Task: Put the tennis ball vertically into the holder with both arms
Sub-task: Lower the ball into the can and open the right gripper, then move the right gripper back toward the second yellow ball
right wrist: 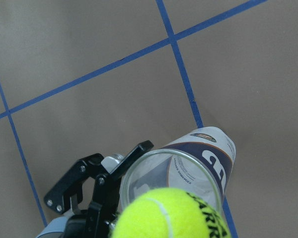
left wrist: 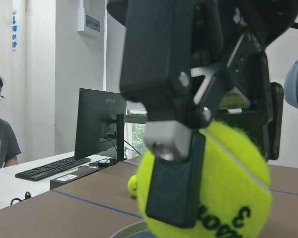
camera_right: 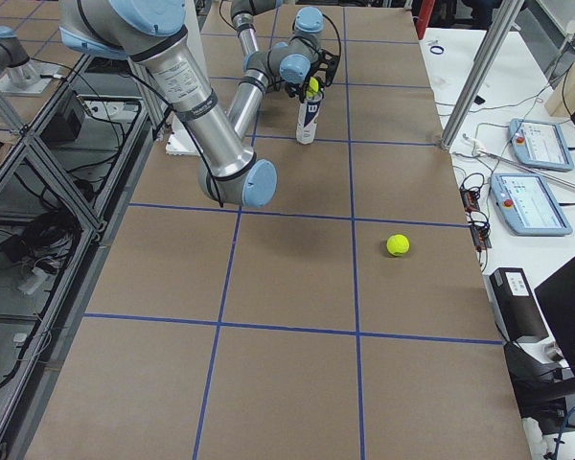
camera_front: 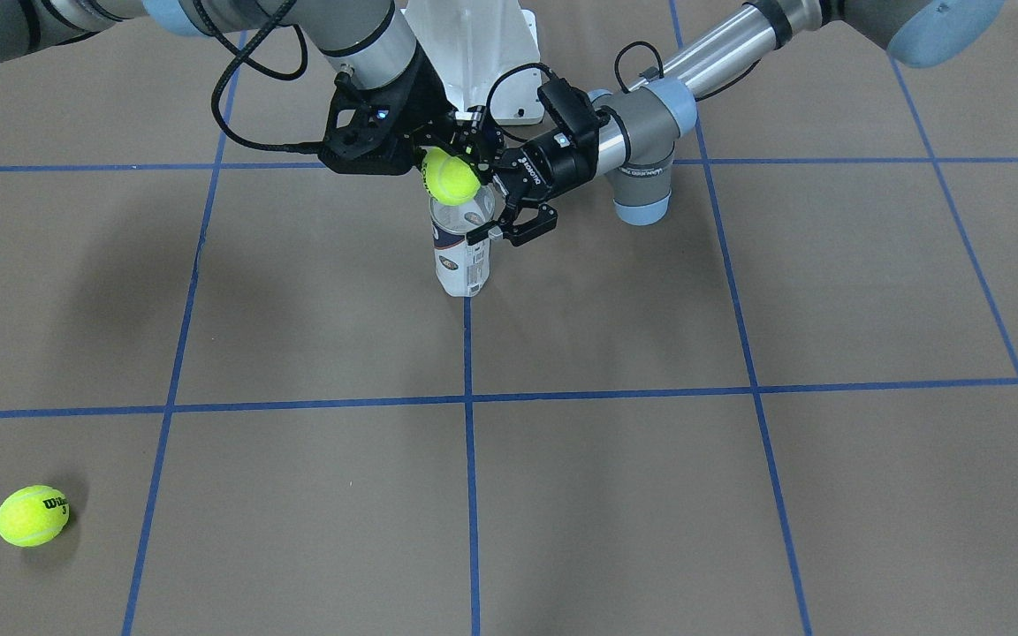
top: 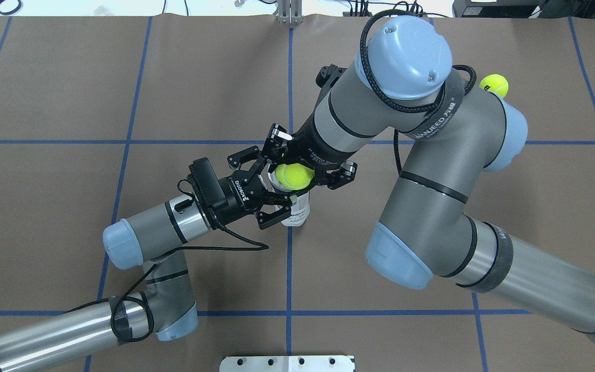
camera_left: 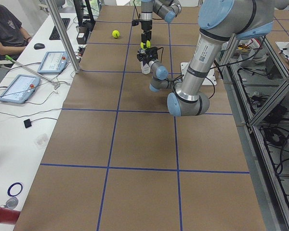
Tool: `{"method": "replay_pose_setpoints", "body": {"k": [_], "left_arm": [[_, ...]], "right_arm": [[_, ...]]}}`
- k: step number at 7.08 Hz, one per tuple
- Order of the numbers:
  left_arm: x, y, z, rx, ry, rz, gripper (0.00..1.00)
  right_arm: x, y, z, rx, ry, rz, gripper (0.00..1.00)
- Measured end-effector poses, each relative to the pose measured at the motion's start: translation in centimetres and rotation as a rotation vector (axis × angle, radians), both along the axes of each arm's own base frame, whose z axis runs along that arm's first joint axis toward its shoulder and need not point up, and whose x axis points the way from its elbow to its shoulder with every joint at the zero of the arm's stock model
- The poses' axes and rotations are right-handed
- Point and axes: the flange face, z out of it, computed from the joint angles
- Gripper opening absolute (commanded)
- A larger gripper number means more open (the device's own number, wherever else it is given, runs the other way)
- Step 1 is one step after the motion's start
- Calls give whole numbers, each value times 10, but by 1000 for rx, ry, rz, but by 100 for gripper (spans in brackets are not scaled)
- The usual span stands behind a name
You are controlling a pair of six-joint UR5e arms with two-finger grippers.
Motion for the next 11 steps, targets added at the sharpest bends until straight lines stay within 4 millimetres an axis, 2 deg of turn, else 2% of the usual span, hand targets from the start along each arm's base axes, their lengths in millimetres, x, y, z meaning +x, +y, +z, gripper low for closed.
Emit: {"method": "replay_pose_setpoints", "body": {"k": [5,6,7,8,9,10,11], "left_arm": [[0,0,1,-1,-1,0,87],[0,0,1,-1,-1,0,87],[0,0,1,-1,-2,0,87],[0,0,2,-1,-1,-1,87],[-1,0,1,-1,0,-1,87],[-1,0,0,0,2,-1,87],[-1,0,-1,0,3,-1,87]], "right_arm": [[8,2,-2,11,-10,7,99],[16,-2,2,8,-7,18,99],[30,-9,15,-1,4,38,99],[49,-21,34,-11,24,67,99],[71,-46,58,-6,62,105,99],[96,-82,91,28,119,123,99],[127,-128,133,75,192,118,99]]}}
